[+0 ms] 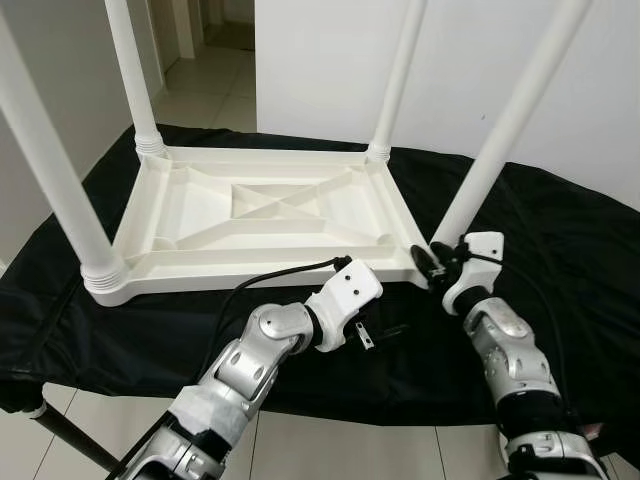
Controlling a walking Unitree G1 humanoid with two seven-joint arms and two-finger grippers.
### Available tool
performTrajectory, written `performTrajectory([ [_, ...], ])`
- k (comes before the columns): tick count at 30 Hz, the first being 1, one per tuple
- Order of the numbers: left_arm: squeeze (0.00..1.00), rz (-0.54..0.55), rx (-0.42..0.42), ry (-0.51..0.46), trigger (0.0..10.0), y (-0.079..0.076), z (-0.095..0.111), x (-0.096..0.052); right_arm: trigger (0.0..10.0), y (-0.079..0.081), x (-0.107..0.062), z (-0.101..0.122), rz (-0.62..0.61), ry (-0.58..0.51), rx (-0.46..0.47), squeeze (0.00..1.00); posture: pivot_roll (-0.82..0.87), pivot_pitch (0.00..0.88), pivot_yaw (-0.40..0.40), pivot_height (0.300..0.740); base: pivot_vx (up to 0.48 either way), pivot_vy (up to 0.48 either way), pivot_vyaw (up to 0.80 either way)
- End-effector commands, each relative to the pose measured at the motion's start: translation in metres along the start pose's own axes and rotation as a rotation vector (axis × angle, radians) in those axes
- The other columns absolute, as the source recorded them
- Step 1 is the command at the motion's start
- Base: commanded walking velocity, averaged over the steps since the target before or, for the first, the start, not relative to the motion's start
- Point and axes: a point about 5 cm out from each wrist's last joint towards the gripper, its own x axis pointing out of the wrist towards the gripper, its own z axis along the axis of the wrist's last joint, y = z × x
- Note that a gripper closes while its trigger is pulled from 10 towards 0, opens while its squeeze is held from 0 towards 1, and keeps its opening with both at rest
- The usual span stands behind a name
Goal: Building children table
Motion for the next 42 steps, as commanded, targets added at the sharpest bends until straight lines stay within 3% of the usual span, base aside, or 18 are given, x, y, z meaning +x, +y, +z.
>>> performTrajectory([
  [1,0.0,0.182,-0.013,0.03,10.0,0.014,-0.003,0.001,10.0,-0.017,-0.004,0.005,-0.079,-0.028,0.01,0.0,0.04,0.029,-0.065,0.74,0.0,0.0,0.0],
  [6,0.0,0.26,-0.022,0.06,10.0,0.026,-0.006,0.001,10.0,-0.012,-0.005,0.005,-0.049,-0.041,0.019,0.0,0.05,0.035,-0.064,0.74,0.0,0.0,0.0],
  [10,0.0,0.389,-0.015,0.145,10.0,0.046,-0.016,-0.002,10.0,0.012,-0.013,-0.002,0.065,-0.061,0.054,0.0,0.05,0.039,-0.054,0.74,0.0,0.0,0.0],
  [11,0.0,0.389,-0.015,0.145,10.0,0.046,-0.016,-0.002,10.0,0.012,-0.013,-0.002,0.065,-0.061,0.054,0.0,0.05,0.039,-0.054,0.74,0.0,0.0,0.0],
  [12,0.0,0.471,-0.016,0.2,10.0,0.059,-0.023,-0.007,10.0,0.027,-0.018,-0.002,0.125,-0.082,0.078,0.0,0.04,0.044,-0.04,0.74,0.0,0.0,0.0],
  [15,0.0,0.54,-0.026,0.238,10.0,0.069,-0.029,-0.012,10.0,0.039,-0.021,-0.002,0.159,-0.098,0.103,0.0,0.03,0.046,-0.032,0.74,0.0,0.0,0.0],
  [24,0.0,0.64,-0.039,0.261,10.0,0.092,-0.031,-0.021,10.0,0.053,-0.023,0.001,0.167,-0.127,0.138,0.0,0.02,0.045,-0.021,0.74,0.0,0.0,0.0],
  [33,0.0,0.642,-0.057,0.268,10.0,0.094,-0.034,-0.02,10.0,0.056,-0.023,0.004,0.169,-0.132,0.144,0.0,0.03,0.042,-0.027,0.74,0.0,0.0,0.0],
  [37,0.0,0.649,-0.049,0.338,10.0,0.094,-0.046,-0.024,10.0,0.057,-0.022,0.006,0.174,-0.13,0.141,0.0,0.03,0.038,-0.029,0.74,0.0,0.0,0.0],
  [42,0.0,0.627,-0.052,0.344,10.0,0.093,-0.049,-0.024,10.0,0.057,-0.022,0.006,0.174,-0.129,0.138,0.0,0.03,0.039,-0.032,0.74,0.0,0.0,0.0],
])
